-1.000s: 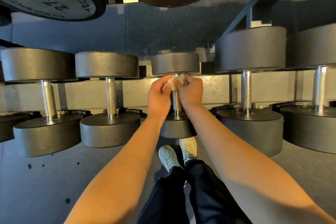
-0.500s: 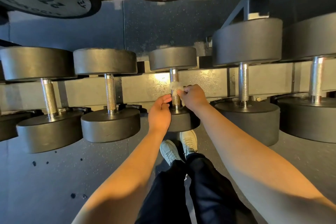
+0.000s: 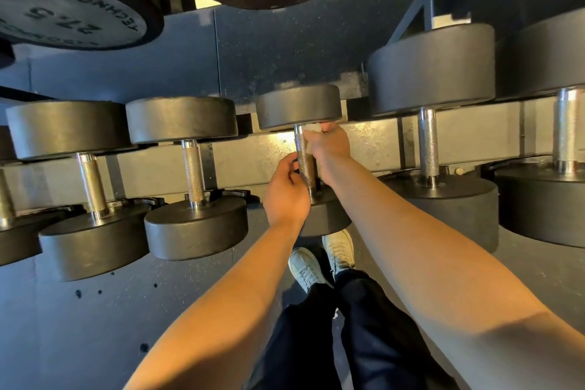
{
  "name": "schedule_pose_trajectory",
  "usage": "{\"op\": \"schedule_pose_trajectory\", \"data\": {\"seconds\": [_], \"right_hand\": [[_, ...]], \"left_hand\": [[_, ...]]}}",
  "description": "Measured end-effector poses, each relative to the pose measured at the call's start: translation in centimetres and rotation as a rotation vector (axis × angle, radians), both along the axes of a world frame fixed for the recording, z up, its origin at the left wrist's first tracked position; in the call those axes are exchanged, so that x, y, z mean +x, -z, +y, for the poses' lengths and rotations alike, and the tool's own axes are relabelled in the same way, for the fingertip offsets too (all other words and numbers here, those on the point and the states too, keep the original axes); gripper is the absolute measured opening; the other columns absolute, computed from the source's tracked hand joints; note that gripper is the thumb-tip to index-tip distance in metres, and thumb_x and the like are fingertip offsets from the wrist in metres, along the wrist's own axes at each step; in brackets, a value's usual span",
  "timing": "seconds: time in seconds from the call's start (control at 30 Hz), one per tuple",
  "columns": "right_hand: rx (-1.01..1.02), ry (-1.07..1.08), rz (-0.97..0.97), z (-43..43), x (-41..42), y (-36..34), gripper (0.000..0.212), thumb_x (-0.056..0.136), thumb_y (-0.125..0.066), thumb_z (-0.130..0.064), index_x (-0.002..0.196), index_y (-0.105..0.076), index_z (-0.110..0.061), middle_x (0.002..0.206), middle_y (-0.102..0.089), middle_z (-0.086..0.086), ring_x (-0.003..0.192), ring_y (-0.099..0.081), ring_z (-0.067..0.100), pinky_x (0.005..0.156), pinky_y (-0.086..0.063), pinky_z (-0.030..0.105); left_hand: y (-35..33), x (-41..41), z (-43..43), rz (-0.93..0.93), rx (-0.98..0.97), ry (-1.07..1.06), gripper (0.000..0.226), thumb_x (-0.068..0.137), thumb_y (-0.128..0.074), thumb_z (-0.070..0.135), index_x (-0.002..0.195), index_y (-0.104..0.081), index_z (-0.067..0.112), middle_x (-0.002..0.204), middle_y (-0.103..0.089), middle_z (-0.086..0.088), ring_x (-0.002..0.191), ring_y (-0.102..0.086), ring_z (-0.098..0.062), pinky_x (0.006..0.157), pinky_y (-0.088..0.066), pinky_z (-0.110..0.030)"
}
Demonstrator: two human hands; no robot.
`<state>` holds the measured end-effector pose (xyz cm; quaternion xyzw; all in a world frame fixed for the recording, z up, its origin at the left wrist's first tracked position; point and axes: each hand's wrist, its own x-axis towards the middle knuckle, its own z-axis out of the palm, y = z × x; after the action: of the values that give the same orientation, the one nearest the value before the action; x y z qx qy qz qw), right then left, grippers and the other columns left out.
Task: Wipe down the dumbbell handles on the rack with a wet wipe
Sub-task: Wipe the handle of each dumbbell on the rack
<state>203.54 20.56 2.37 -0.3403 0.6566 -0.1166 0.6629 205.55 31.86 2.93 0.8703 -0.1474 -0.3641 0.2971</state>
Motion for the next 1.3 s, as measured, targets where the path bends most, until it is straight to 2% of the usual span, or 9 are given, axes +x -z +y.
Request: {"op": "schedule_pose_trajectory", "data": {"seconds": [0.13,0.27,0.43,0.53,0.6,0.77,0.9,1.17,1.3], "right_hand": [[-0.070,-0.011,-0.086,1.6,-0.4,0.3,0.023,0.097,-0.053,-0.008,0.096,-0.057,-0.031,0.104,-0.067,0.007,0.093,-0.068,0.030,0.079,-0.061,0.051],[-0.254,-0.107,-0.077,2.9,-1.9,0.0,0.030,0.097,-0.053,-0.007,0.101,-0.066,-0.033,0.103,-0.065,-0.009,0.096,-0.064,0.010,0.083,-0.059,0.031],[-0.403,-0.308,-0.069,3.2,-1.2,0.7,0.031,0.104,-0.049,-0.023,0.129,-0.066,-0.028,0.134,-0.060,-0.004,0.117,-0.058,0.009,0.097,-0.049,0.020],[-0.506,-0.373,0.028,2.5,-0.6,0.8,0.029,0.104,-0.049,-0.019,0.124,-0.070,-0.020,0.118,-0.067,-0.005,0.104,-0.059,0.005,0.080,-0.039,-0.001],[-0.550,-0.417,0.038,2.3,-0.7,0.8,0.027,0.104,-0.049,-0.016,0.118,-0.072,-0.018,0.107,-0.067,-0.006,0.094,-0.061,0.005,0.071,-0.038,-0.003],[-0.609,-0.541,0.046,3.8,-2.6,1.1,0.025,0.099,-0.048,-0.006,0.089,-0.070,-0.011,0.090,-0.066,0.004,0.080,-0.061,0.015,0.067,-0.051,0.019],[-0.581,-0.616,0.162,5.6,-4.4,1.6,0.021,0.095,-0.050,-0.006,0.080,-0.061,-0.014,0.076,-0.061,0.001,0.069,-0.058,0.019,0.058,-0.047,0.033],[-0.436,-0.328,0.130,3.0,-2.4,-0.3,0.021,0.104,-0.047,-0.015,0.124,-0.046,-0.013,0.089,-0.058,-0.005,0.077,-0.058,0.009,0.062,-0.046,0.021],[-0.336,-0.360,0.180,2.1,-0.2,0.6,0.033,0.106,-0.043,-0.016,0.138,-0.051,-0.012,0.123,-0.063,0.007,0.113,-0.061,0.021,0.082,-0.047,0.023]], "left_hand": [[0.0,0.2,0.0,-0.002,-0.004,0.006,0.043,0.103,-0.039,0.016,0.129,-0.054,0.046,0.096,-0.064,0.024,0.090,-0.065,-0.007,0.079,-0.057,-0.036],[-0.1,0.2,-0.1,-0.014,-0.010,0.001,0.044,0.102,-0.039,0.014,0.132,-0.055,0.042,0.103,-0.065,0.016,0.094,-0.062,-0.010,0.081,-0.054,-0.032],[0.1,0.3,0.0,-0.001,-0.007,-0.011,0.043,0.102,-0.040,0.013,0.132,-0.056,0.038,0.101,-0.066,0.015,0.089,-0.061,-0.003,0.074,-0.052,-0.026],[0.0,0.4,0.0,-0.005,-0.011,-0.002,0.044,0.102,-0.039,0.010,0.131,-0.057,0.038,0.099,-0.062,0.019,0.085,-0.057,0.005,0.068,-0.044,-0.015],[0.1,0.4,0.1,0.001,-0.021,-0.014,0.045,0.102,-0.039,0.010,0.132,-0.057,0.037,0.103,-0.064,0.017,0.087,-0.057,0.005,0.071,-0.045,-0.016],[0.1,0.3,0.1,0.013,-0.024,-0.053,0.041,0.101,-0.040,0.012,0.125,-0.059,0.040,0.100,-0.066,0.015,0.087,-0.060,-0.001,0.074,-0.049,-0.023],[0.0,0.3,0.1,-0.003,-0.019,-0.054,0.043,0.101,-0.041,0.011,0.127,-0.057,0.042,0.103,-0.062,0.021,0.092,-0.059,-0.004,0.075,-0.047,-0.023],[0.3,0.3,0.2,0.001,-0.029,-0.065,0.040,0.104,-0.039,0.012,0.128,-0.057,0.038,0.108,-0.065,0.015,0.088,-0.060,-0.001,0.072,-0.048,-0.018],[0.4,0.4,0.2,0.008,-0.032,-0.071,0.042,0.104,-0.038,0.011,0.131,-0.058,0.036,0.112,-0.067,0.011,0.089,-0.060,0.000,0.080,-0.054,-0.026]]}}
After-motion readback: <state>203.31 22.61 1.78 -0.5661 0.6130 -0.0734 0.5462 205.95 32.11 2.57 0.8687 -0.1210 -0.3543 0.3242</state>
